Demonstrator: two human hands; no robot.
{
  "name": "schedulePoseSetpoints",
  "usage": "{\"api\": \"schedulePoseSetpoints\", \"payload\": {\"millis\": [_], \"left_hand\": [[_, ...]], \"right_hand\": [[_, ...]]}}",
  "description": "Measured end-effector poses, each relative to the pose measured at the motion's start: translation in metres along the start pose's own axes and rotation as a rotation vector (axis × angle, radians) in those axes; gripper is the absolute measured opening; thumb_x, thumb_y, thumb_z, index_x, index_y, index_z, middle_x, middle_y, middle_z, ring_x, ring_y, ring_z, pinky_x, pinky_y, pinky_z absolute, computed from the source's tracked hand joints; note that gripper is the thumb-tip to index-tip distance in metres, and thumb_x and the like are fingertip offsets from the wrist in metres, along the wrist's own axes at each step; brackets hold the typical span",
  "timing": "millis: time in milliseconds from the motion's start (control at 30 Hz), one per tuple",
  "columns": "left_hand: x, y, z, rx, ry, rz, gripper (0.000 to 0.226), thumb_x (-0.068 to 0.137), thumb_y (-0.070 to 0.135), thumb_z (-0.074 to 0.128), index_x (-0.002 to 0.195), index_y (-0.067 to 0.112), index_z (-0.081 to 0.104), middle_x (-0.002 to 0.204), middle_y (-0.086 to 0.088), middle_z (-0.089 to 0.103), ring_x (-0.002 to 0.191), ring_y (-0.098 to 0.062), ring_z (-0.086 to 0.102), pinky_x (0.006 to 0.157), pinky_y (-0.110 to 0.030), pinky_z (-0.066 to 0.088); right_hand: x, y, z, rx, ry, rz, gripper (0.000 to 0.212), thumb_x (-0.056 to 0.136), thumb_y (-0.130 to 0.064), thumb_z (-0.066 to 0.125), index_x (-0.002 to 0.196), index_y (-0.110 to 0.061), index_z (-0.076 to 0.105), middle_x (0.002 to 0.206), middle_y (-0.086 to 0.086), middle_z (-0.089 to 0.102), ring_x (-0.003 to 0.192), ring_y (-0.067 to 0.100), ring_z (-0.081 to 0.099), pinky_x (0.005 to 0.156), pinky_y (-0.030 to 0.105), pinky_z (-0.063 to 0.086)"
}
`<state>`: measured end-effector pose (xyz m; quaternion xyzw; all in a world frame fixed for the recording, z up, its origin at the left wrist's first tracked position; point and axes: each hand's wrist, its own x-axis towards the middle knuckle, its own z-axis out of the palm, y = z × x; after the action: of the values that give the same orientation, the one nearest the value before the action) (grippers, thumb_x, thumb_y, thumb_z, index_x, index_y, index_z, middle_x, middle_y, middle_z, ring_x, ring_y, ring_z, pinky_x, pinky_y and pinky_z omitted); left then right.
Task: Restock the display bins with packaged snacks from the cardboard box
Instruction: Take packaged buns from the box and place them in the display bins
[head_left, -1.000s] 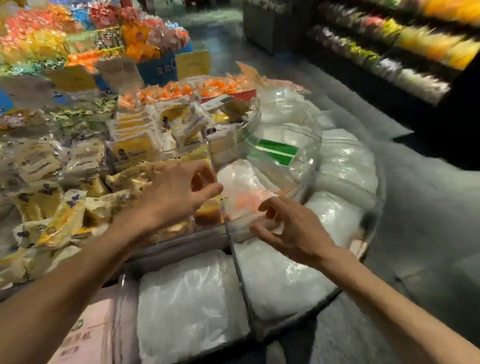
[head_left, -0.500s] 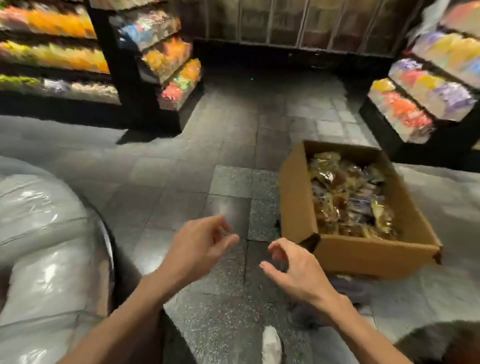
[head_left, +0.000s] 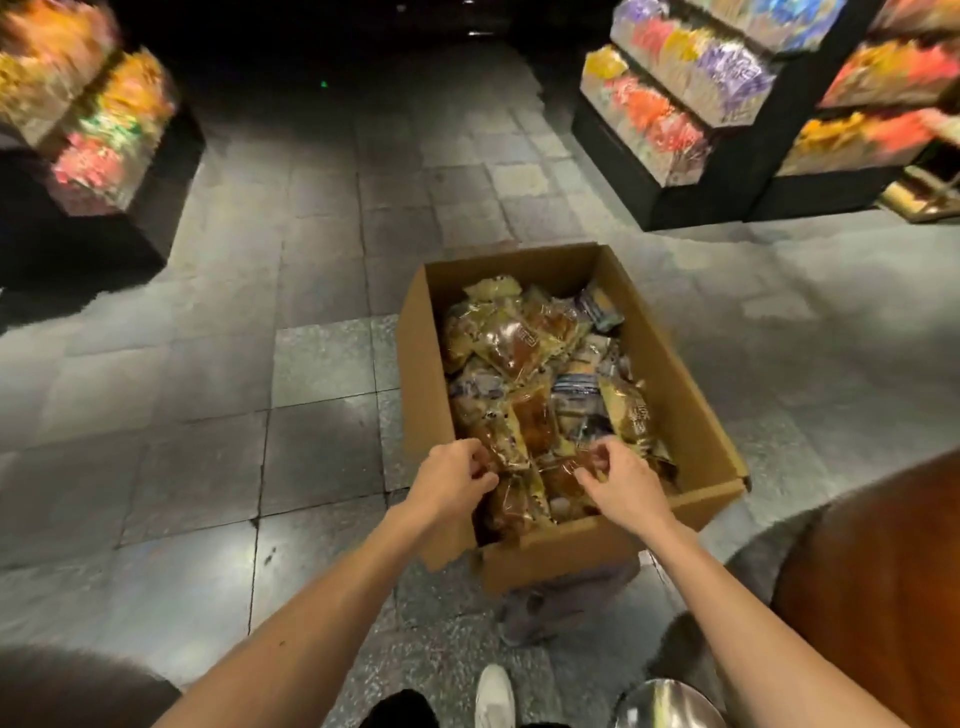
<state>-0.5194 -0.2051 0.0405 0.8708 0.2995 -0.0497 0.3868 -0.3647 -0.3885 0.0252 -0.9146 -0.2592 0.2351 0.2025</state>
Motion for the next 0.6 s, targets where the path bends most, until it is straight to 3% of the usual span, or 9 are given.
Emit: {"api": "schedulePoseSetpoints", "payload": {"millis": [100,167,300,433,500,600], "left_hand": [[0.053,-0.002,0.013,0.067,-0.091,-0.004,0.026,0.092,0.013,0.065,0.117,0.013,0.063,0.107,-0.002,0.065,0.103,-0.021,0.061,0.084,-0.029,0.048],[0.087,-0.007,0.021,0.134,-0.135,0.003,0.042,0.091,0.007,0.063,0.131,0.015,0.056,0.127,-0.009,0.060,0.120,-0.029,0.057,0.097,-0.035,0.046],[0.150,-0.019,0.027,0.230,-0.282,-0.014,0.086,0.089,-0.004,0.059,0.158,0.020,0.015,0.161,-0.013,0.020,0.143,-0.034,0.035,0.114,-0.039,0.036],[0.201,-0.029,0.040,0.489,-0.385,0.153,0.124,0.079,0.019,0.083,0.158,0.024,-0.012,0.166,-0.007,0.000,0.152,-0.031,0.011,0.121,-0.045,0.026],[0.219,-0.032,0.049,0.576,-0.446,0.186,0.132,0.074,0.029,0.087,0.157,0.025,-0.017,0.167,-0.007,0.000,0.153,-0.030,0.008,0.122,-0.052,0.021],[0.238,-0.037,0.061,0.498,-0.525,0.136,0.138,0.070,0.030,0.089,0.156,0.025,-0.019,0.165,-0.012,0.007,0.152,-0.034,0.011,0.121,-0.054,0.021]], "right_hand": [[0.041,0.017,-0.004,-0.053,-0.007,0.097,0.042,0.095,-0.038,0.064,0.129,-0.016,0.051,0.129,0.005,0.058,0.120,0.024,0.055,0.096,0.035,0.046],[0.062,0.025,-0.005,-0.063,-0.008,0.180,0.049,0.095,-0.038,0.065,0.135,-0.014,0.048,0.137,0.006,0.053,0.125,0.025,0.052,0.102,0.037,0.045],[0.093,0.035,0.000,-0.063,-0.036,0.334,0.067,0.090,-0.039,0.070,0.143,-0.012,0.039,0.146,0.011,0.043,0.133,0.030,0.046,0.109,0.042,0.041],[0.129,0.040,0.000,-0.028,0.035,0.477,0.092,0.085,-0.041,0.076,0.152,-0.008,0.023,0.156,0.018,0.029,0.141,0.033,0.036,0.115,0.044,0.034],[0.147,0.044,0.000,0.032,0.055,0.550,0.109,0.077,-0.045,0.082,0.156,-0.008,0.015,0.161,0.017,0.021,0.145,0.036,0.029,0.119,0.048,0.029],[0.166,0.052,0.004,0.009,0.067,0.609,0.120,0.073,-0.046,0.085,0.158,-0.009,0.009,0.162,0.020,0.019,0.147,0.039,0.024,0.120,0.051,0.025]]}}
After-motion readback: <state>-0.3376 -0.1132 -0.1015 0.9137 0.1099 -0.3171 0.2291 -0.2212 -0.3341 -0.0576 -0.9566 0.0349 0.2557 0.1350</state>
